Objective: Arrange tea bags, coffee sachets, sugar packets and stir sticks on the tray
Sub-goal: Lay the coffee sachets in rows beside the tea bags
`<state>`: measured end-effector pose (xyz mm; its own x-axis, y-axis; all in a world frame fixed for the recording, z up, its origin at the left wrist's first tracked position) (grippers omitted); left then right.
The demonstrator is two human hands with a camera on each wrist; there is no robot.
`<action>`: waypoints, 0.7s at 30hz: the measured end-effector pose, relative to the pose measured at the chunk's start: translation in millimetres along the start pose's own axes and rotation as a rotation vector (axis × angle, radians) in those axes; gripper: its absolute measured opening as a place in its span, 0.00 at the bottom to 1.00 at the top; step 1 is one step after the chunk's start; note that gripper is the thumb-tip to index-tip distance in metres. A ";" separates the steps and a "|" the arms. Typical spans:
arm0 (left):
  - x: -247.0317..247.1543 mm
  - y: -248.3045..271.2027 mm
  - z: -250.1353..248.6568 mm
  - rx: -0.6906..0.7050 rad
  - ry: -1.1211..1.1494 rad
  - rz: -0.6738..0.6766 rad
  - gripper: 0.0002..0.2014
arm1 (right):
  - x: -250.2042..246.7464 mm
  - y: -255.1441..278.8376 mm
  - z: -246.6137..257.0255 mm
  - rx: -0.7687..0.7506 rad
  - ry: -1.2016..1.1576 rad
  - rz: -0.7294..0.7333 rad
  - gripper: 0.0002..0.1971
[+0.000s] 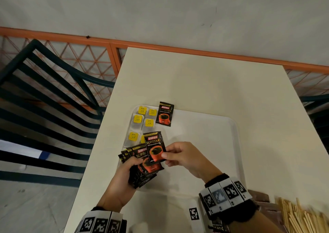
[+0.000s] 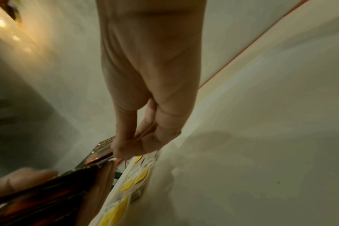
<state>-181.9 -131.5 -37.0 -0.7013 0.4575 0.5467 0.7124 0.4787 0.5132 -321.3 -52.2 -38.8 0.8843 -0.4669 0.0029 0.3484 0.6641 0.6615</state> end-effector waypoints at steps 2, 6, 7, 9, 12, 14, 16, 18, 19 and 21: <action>-4.0 -0.5 0.3 0.002 0.001 -0.036 0.13 | -8.1 -2.0 1.5 -0.024 -0.071 -0.041 0.05; -10.3 -1.9 -0.3 0.003 0.003 -0.091 0.11 | -48.5 -16.0 6.0 -0.065 -0.181 -0.379 0.06; -11.2 -2.1 -0.2 0.002 0.002 -0.100 0.10 | -58.2 -20.7 5.6 -0.049 -0.200 -0.453 0.04; -12.6 -2.1 0.3 0.000 -0.014 -0.112 0.11 | -71.7 -30.3 5.3 -0.024 -0.234 -0.543 0.04; -14.6 -1.2 1.3 -0.012 -0.028 -0.122 0.11 | -81.8 -42.7 6.8 0.002 -0.208 -0.592 0.04; -16.5 -0.9 1.7 -0.017 -0.025 -0.134 0.11 | -85.5 -49.2 8.1 0.014 -0.154 -0.612 0.03; -17.0 -0.3 0.9 -0.013 -0.029 -0.138 0.10 | -88.1 -53.9 8.8 0.021 -0.102 -0.639 0.03; -17.0 0.4 0.1 -0.006 -0.035 -0.140 0.10 | -89.4 -55.7 10.4 0.018 -0.058 -0.661 0.02; -17.1 0.5 0.0 -0.003 -0.038 -0.140 0.10 | -89.5 -55.9 11.9 0.011 -0.035 -0.669 0.01; -17.1 0.6 -0.1 0.000 -0.042 -0.138 0.10 | -89.6 -56.9 15.2 -0.011 0.023 -0.689 0.03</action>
<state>-169.5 -139.1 -45.9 -0.7933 0.4182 0.4425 0.6088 0.5392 0.5819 -425.1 -57.0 -65.3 0.4667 -0.7721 -0.4312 0.8362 0.2264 0.4995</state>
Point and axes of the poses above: each hand's wrist, its own y-axis away from the middle knuckle, its own x-axis out of the palm, z = x × y, the point moved 6 cm from there along -y, towards the middle knuckle, and after that the axes turned 6 degrees about x, right-handed, at the moved point
